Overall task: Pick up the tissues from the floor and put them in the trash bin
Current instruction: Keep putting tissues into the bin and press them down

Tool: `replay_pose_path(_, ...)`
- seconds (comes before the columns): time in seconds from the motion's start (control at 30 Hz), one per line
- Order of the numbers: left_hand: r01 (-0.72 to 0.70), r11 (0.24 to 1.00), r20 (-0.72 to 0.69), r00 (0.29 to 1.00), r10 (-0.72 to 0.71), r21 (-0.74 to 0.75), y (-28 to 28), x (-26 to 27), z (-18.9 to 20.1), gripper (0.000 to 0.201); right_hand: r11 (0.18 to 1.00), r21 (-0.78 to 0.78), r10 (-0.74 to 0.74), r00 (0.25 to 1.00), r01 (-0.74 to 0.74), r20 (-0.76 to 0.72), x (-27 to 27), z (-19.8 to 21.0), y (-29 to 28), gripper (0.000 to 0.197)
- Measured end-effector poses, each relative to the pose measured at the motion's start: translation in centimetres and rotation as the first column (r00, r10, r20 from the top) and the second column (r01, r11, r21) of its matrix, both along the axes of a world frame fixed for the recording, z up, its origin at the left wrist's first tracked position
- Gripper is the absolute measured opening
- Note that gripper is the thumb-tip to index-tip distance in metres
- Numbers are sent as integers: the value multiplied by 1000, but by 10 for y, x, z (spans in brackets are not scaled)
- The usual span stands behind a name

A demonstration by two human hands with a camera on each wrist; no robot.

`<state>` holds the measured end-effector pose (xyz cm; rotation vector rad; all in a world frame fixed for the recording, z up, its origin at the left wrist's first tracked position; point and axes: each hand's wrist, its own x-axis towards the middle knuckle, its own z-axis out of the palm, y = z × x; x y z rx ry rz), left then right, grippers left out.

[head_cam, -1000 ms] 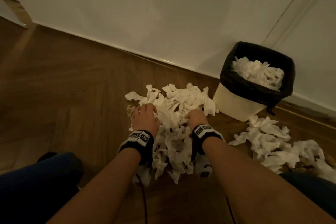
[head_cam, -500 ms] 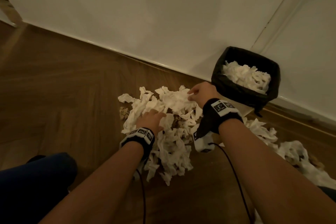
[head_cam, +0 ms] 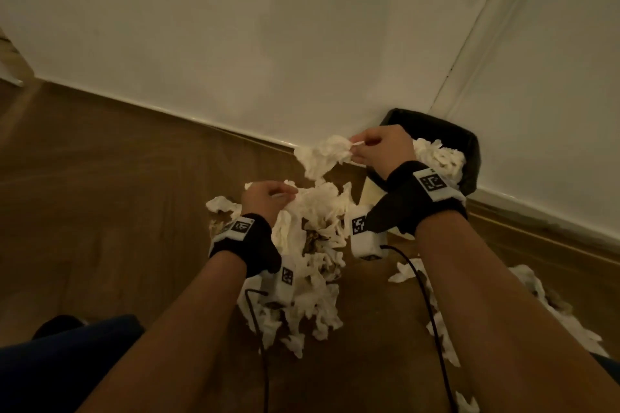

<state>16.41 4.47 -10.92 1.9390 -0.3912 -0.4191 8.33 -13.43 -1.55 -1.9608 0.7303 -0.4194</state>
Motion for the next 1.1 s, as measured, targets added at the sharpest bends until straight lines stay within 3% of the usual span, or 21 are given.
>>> replay_pose_path(0.13,9,983,25,1000,-5,-184,-19,5,47,23,994,54,-102,987,96,126,-12,27,-16,13)
replay_pose_path(0.27,41,949,74,997,-18,-313,-42,9,94,19,979,87,-199,944,183,262,-28,52,-36,10)
replay_pose_path(0.5,161,915,265,962,-62,-369,-79,18,161,15,935,150,-354,859,321,369,-52,77,-59,11)
replay_pose_path(0.67,240,880,344,934,-95,-409,-124,9,193,14,910,107,-408,815,401,412,-73,91,-74,12)
replay_pose_path(0.87,327,825,383,912,-148,-461,-175,-5,209,13,871,14,-457,798,492,393,-98,97,-99,14)
replay_pose_path(1.1,370,827,368,904,-216,-424,-218,-12,176,17,765,-196,-546,780,613,306,-111,67,-125,16)
